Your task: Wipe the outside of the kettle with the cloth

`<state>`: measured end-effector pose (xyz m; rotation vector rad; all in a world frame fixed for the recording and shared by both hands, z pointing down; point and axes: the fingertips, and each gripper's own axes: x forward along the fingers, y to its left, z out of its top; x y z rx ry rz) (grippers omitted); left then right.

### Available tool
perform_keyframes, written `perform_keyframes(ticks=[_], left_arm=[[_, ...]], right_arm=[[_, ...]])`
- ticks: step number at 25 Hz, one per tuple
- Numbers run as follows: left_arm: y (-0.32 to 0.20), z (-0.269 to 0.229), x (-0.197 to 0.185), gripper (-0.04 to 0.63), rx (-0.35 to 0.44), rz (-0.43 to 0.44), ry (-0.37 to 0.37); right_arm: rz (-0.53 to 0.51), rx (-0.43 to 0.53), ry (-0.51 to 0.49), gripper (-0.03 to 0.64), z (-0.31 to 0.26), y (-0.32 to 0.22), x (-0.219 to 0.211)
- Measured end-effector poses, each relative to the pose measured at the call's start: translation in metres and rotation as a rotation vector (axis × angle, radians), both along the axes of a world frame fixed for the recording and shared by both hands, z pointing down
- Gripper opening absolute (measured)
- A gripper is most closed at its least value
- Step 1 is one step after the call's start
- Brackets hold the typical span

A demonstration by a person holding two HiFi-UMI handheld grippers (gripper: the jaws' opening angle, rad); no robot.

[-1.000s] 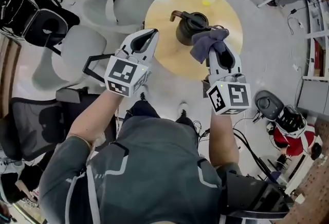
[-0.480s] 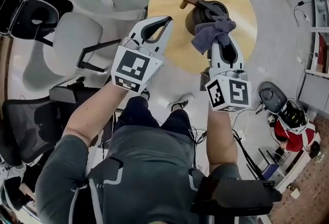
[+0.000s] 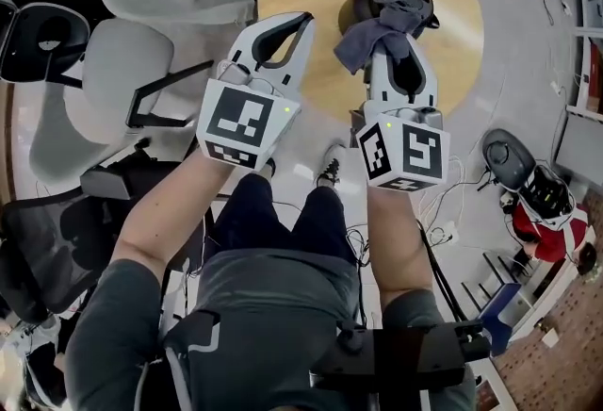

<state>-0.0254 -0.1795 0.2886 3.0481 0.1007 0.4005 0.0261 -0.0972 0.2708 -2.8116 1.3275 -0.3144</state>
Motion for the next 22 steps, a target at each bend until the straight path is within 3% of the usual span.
perform_keyframes(ticks=[7, 12, 22], left_arm=[[-0.005, 0.032, 0.009, 0.009, -0.037, -0.031, -0.018], [-0.008, 0.043, 0.005, 0.009, -0.052, -0.010, -0.011], [-0.018, 0.089, -0.008, 0.009, -0.077, -0.042, -0.065]], right_arm=[[0.062, -0.032, 0.016, 0.095, 0.036, -0.016, 0.008], [0.074, -0.015, -0.003, 0.095, 0.052, -0.024, 0.010], [0.061, -0.018, -0.006, 0.094, 0.089, -0.024, 0.002]])
